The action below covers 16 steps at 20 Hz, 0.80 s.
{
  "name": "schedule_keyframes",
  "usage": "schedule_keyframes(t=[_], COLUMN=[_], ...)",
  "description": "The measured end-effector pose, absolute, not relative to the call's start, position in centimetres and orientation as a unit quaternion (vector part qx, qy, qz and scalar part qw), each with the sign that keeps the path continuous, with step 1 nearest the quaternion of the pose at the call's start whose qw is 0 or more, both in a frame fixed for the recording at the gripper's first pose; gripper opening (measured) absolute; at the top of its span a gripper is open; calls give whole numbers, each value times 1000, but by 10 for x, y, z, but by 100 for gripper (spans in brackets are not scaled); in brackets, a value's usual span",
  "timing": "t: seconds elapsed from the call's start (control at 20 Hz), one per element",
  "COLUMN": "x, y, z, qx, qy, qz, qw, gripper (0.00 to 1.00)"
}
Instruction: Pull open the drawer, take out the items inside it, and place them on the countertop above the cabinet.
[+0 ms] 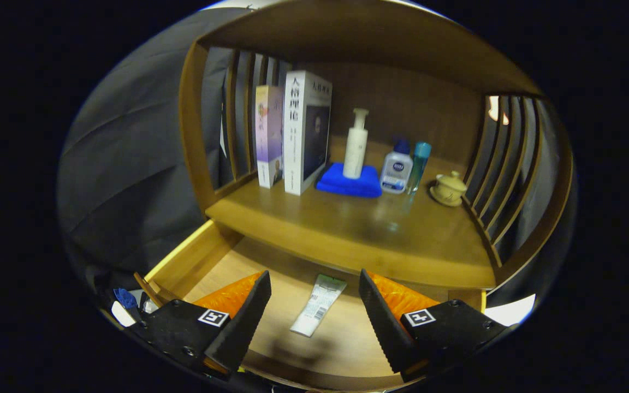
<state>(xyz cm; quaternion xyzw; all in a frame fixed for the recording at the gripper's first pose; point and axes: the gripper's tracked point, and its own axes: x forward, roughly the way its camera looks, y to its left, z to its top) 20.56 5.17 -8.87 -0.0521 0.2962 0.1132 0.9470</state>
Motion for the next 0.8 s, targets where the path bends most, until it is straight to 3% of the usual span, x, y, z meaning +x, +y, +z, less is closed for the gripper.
schedule_keyframes(t=[0.8], x=[232], y=[59], z=[-207], qx=[-36], qy=[512], qz=[120], qw=[850], gripper=[100])
